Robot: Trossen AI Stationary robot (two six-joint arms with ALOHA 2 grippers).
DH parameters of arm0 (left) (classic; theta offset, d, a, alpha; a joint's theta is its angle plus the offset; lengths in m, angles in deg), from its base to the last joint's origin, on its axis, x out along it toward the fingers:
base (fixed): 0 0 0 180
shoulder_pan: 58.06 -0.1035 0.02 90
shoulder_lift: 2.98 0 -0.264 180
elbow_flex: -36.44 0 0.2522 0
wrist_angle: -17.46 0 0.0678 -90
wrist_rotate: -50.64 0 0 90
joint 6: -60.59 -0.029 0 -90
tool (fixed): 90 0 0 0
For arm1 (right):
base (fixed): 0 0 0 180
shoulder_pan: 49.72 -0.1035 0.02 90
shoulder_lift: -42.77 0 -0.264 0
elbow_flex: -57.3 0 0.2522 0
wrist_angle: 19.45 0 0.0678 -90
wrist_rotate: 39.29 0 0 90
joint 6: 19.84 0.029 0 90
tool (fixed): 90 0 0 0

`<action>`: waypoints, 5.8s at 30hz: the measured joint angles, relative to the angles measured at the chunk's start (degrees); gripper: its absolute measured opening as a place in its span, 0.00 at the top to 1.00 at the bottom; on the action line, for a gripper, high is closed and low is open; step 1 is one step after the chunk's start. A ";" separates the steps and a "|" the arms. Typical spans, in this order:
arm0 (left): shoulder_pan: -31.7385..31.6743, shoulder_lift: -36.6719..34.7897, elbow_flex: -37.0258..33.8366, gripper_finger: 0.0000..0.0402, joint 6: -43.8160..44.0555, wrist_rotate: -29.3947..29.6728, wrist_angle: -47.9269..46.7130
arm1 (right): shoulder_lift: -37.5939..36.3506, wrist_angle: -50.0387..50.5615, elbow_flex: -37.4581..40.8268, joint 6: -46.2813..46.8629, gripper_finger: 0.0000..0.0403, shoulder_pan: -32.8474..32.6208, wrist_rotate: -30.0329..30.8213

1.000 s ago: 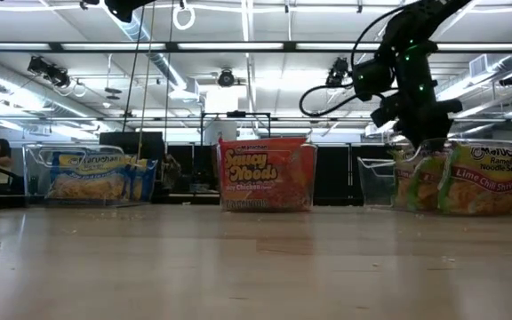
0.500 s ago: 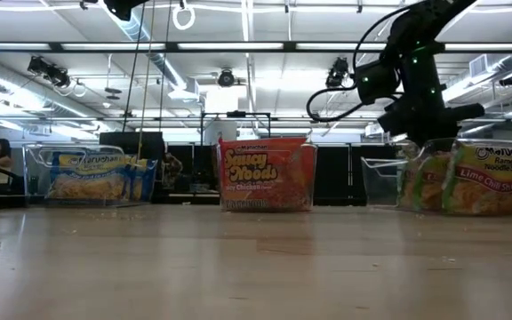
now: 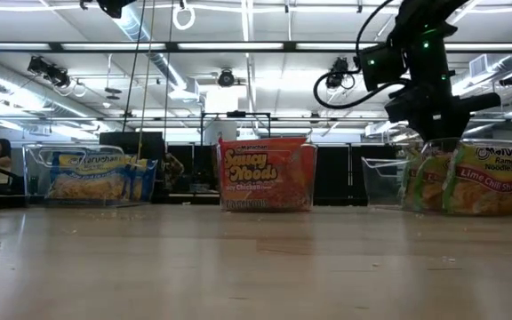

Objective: Sort Maruchan noodles
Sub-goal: Put the green noodle pack into the right transparent bin

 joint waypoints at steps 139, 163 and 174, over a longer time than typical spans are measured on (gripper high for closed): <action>1.59 83.64 15.61 0.46 11.04 5.41 39.57 | 17.05 -61.33 14.45 21.47 0.27 -61.46 23.44; 1.94 77.91 15.39 0.46 10.33 5.35 31.96 | 21.97 -58.83 4.13 24.93 0.67 -51.48 16.18; 4.79 48.83 13.99 0.46 12.53 4.72 -3.93 | 9.51 -17.86 -16.15 32.35 0.84 -38.96 -0.81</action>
